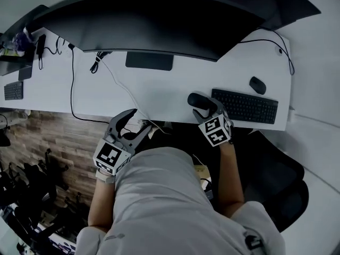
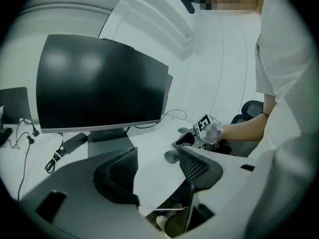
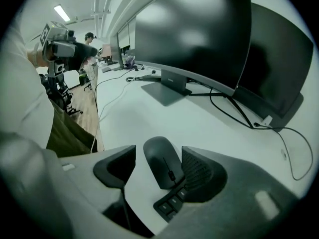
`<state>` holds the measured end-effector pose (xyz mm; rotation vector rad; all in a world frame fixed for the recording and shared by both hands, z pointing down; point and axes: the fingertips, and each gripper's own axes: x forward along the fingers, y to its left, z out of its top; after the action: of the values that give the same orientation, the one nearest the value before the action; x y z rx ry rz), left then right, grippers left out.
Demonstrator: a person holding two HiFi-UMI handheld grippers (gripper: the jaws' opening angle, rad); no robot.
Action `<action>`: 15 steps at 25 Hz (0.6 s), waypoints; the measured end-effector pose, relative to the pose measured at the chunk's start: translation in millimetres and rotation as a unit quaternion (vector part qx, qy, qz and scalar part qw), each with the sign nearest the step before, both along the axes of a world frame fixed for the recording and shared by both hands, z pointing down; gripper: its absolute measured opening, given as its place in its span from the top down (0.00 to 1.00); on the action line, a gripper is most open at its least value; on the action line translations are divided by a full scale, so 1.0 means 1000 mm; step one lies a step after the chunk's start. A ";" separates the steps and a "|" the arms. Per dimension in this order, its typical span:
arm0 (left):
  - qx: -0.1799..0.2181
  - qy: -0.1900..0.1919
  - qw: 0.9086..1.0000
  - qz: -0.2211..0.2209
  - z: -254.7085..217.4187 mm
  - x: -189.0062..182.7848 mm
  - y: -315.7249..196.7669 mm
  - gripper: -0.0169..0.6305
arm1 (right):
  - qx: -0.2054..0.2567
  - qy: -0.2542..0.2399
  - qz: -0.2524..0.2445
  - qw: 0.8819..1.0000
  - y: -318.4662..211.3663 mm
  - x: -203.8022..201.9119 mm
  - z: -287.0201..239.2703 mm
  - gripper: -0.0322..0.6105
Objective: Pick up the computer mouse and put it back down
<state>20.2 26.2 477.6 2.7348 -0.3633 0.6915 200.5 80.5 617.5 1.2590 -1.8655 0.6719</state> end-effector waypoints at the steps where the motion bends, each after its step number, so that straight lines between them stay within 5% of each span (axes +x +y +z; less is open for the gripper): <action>1: -0.002 -0.002 1.000 -0.001 0.001 -0.001 -0.003 0.60 | -0.011 0.003 -0.007 1.000 -0.001 0.000 0.006 0.53; 15: -0.010 -0.020 0.999 -0.022 0.010 -0.005 -0.026 0.60 | -0.112 0.051 -0.095 0.988 -0.011 0.006 0.061 0.51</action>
<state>15.7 0.3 487.5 2.6877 -0.4226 0.7355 206.1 70.0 678.9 0.9416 -1.7452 0.6791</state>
